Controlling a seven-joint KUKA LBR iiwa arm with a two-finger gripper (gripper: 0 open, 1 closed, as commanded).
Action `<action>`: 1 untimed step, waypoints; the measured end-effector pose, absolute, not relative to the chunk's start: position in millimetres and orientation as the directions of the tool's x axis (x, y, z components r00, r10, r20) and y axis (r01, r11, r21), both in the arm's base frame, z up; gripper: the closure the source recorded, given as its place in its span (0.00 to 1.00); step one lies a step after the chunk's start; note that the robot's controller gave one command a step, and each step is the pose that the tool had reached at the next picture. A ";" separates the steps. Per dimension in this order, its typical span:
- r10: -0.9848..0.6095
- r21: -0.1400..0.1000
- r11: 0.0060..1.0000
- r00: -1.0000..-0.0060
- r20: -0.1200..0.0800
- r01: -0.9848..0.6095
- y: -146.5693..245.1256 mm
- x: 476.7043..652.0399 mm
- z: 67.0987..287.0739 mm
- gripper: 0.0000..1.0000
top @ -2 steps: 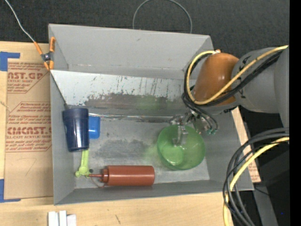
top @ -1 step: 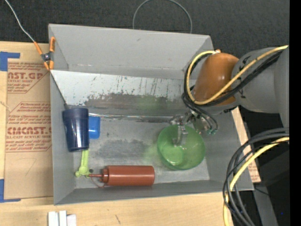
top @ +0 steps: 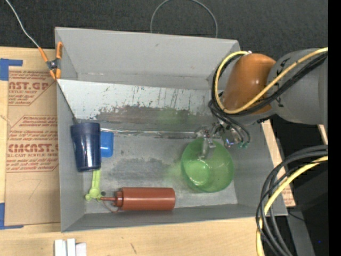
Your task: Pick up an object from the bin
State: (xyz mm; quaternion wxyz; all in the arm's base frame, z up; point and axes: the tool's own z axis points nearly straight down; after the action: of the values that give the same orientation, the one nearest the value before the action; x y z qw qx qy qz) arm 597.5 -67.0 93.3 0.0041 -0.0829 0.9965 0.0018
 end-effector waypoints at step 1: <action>-0.165 0.003 0.986 -0.986 -0.007 -0.165 -66.9 596.9 92.9 1.00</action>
Offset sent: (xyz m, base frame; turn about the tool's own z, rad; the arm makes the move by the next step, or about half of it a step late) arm 0.0000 0.0000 0.0101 0.0000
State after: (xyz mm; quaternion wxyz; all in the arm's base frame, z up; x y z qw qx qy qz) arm 596.9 -66.9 92.9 0.0031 -0.0828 0.9966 0.0020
